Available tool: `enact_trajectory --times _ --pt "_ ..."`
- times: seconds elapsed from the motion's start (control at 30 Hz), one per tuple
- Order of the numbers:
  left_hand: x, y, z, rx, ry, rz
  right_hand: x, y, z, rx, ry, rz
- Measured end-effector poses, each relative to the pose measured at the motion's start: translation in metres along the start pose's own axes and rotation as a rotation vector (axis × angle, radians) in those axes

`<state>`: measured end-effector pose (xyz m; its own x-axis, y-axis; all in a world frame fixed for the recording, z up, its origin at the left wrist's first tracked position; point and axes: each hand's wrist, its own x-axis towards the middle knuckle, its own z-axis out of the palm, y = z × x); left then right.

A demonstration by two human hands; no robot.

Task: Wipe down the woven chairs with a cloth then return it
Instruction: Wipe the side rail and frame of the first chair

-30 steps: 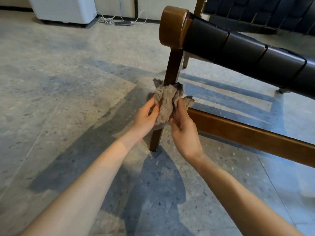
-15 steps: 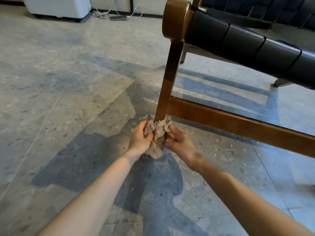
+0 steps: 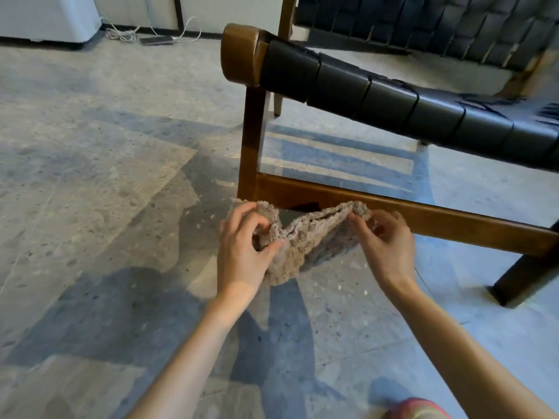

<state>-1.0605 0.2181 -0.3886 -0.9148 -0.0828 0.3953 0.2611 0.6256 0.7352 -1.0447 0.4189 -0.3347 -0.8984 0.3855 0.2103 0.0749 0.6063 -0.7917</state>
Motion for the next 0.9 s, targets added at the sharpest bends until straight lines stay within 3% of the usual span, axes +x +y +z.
enact_trajectory --times 0.2,0.37,0.5,0.6,0.67,0.77,0.9 --pt "0.001 0.019 0.001 -0.036 -0.133 0.057 -0.008 0.014 -0.023 -0.071 -0.026 -0.05" --pt "0.027 0.023 0.003 -0.047 0.009 0.093 0.008 0.011 -0.039 -0.151 0.05 -0.051" --pt "0.061 0.027 0.009 -0.246 0.12 0.062 0.037 0.003 -0.041 0.091 0.043 0.155" --pt "0.078 0.038 0.013 -0.258 0.222 0.079 0.054 0.001 -0.036 0.379 0.021 0.33" --pt "0.082 0.041 0.017 -0.161 0.126 0.108 0.063 0.007 -0.027 0.465 0.074 0.376" --pt "0.077 0.032 0.024 0.205 -0.12 0.194 0.062 0.012 -0.015 0.247 0.1 0.202" --pt "0.078 0.019 0.017 0.589 -0.19 0.406 0.055 0.014 -0.004 -0.201 -0.113 -0.326"
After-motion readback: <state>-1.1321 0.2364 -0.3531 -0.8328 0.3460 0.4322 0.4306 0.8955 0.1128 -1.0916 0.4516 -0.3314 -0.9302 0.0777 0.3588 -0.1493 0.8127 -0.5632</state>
